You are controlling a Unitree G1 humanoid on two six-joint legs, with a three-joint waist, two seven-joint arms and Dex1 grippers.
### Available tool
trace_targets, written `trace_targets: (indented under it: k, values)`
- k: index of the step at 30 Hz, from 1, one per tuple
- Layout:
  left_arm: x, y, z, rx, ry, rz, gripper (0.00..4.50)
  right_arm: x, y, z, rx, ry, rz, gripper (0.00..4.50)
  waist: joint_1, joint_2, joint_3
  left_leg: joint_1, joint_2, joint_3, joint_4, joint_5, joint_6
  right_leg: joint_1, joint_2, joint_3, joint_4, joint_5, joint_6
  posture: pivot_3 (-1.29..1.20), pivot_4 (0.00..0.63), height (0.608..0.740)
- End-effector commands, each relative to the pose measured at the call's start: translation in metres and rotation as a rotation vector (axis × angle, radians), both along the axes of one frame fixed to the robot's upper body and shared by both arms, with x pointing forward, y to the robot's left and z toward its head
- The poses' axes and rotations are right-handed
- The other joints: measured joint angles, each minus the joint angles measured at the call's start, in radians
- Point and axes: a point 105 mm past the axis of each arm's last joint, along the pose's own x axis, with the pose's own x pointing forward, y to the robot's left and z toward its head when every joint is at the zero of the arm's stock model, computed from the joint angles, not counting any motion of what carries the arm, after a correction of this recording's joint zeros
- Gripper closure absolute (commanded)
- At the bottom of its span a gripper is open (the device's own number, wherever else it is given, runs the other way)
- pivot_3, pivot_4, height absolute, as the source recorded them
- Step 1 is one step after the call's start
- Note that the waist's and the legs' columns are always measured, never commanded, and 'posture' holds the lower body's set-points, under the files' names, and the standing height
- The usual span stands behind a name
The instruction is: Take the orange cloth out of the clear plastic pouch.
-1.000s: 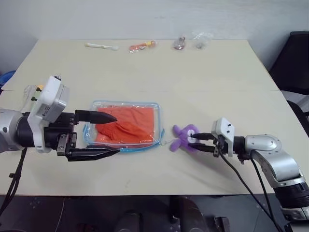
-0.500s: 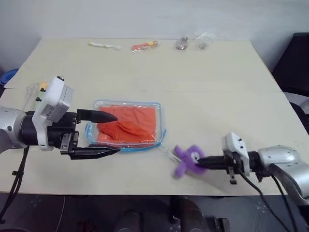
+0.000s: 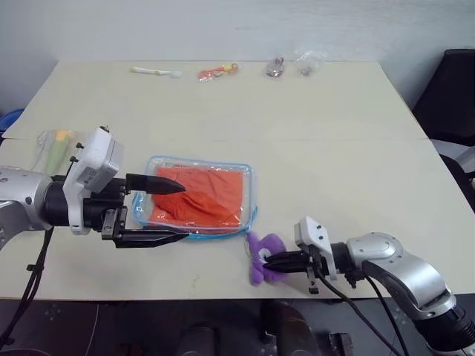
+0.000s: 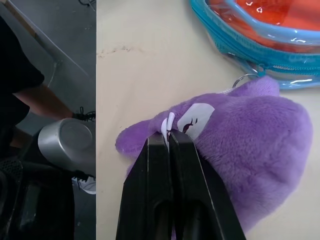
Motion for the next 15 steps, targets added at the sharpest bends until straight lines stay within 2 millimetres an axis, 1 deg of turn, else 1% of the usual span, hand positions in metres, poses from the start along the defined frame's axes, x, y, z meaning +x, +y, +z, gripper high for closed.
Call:
trace_targets:
  k: [1, 6, 8, 11, 15]
  values:
    - [-0.002, -0.003, -0.004, 0.029, -0.030, -0.023, 0.00, -0.001, 0.000, -0.007, -0.001, 0.055, -0.024, 3.83, 0.000, 0.000, 0.000, 0.000, 0.000, 0.000, 0.000, 0.000, 0.000, 0.000, 0.000, 0.000, 0.000, 0.000, 0.000, 0.00, 0.150, 0.740]
    - [-0.001, -0.002, -0.011, 0.041, -0.031, -0.020, 0.00, -0.004, -0.004, 0.005, 0.020, 0.060, -0.006, 2.27, 0.000, 0.000, 0.000, 0.000, 0.000, 0.000, 0.000, 0.000, 0.000, 0.000, 0.000, 0.000, 0.000, 0.000, 0.000, 0.00, 0.150, 0.740]
    - [0.000, -0.002, -0.012, 0.041, -0.032, -0.017, 0.00, -0.006, -0.007, 0.012, 0.021, 0.036, 0.004, 1.73, 0.001, 0.000, 0.000, 0.000, 0.000, 0.000, 0.000, 0.000, 0.000, 0.000, 0.000, 0.000, 0.000, 0.000, 0.000, 0.00, 0.150, 0.740]
    - [-0.001, -0.001, -0.014, 0.043, -0.032, -0.012, 0.00, -0.008, -0.015, 0.019, -0.008, -0.029, 0.018, 0.73, 0.002, 0.000, 0.000, 0.000, 0.000, 0.000, 0.000, 0.000, 0.000, 0.000, 0.000, 0.000, 0.000, 0.000, 0.000, 0.00, 0.150, 0.740]
    - [-0.002, -0.001, -0.015, 0.044, -0.033, -0.013, 0.00, -0.011, -0.027, 0.037, -0.010, -0.056, 0.028, 0.73, 0.003, 0.000, 0.000, 0.000, 0.000, 0.000, 0.000, 0.000, 0.000, 0.000, 0.000, 0.000, 0.000, 0.000, 0.000, 0.00, 0.150, 0.740]
